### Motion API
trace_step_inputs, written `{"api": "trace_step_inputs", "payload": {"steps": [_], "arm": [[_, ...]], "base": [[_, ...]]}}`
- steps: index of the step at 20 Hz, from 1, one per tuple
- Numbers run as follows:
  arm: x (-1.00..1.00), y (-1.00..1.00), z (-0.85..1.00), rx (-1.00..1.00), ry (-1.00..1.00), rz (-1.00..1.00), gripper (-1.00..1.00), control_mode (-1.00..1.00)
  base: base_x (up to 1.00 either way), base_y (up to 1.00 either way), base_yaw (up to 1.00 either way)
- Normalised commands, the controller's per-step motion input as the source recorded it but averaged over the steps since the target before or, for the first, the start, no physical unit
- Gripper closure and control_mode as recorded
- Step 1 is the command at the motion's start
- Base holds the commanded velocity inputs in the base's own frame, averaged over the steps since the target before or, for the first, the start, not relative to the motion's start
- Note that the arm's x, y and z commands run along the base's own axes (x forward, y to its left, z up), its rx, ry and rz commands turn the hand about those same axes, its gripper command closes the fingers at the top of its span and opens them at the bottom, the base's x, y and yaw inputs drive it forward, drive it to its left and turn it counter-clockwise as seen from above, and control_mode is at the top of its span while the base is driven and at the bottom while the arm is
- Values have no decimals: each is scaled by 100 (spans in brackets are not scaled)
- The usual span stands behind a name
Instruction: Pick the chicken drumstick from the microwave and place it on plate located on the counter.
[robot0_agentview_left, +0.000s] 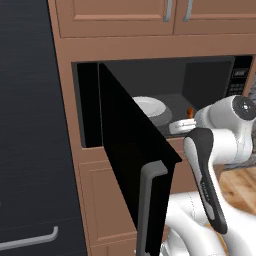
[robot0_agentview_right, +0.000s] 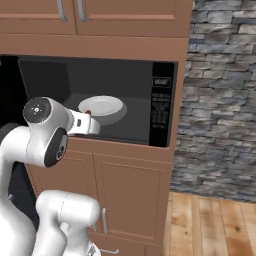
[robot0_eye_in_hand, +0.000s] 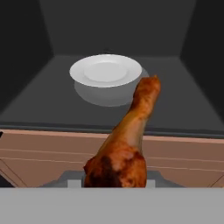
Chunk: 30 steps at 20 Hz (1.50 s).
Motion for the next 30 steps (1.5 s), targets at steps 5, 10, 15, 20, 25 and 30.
{"api": "trace_step_inputs", "payload": {"steps": [5,10,15,20,25,30], "arm": [[-41,11,29,0,7,-2,100,-100],[-23,-2,17,0,5,-1,100,-100],[-25,0,9,-1,7,-2,100,-100],[-22,1,0,-2,4,-3,100,-100],[-4,0,0,0,4,0,100,-100],[0,0,0,0,0,0,100,100]], "base": [[0,0,0],[0,0,0],[0,0,0],[0,0,0],[0,0,0],[-7,0,0]]}}
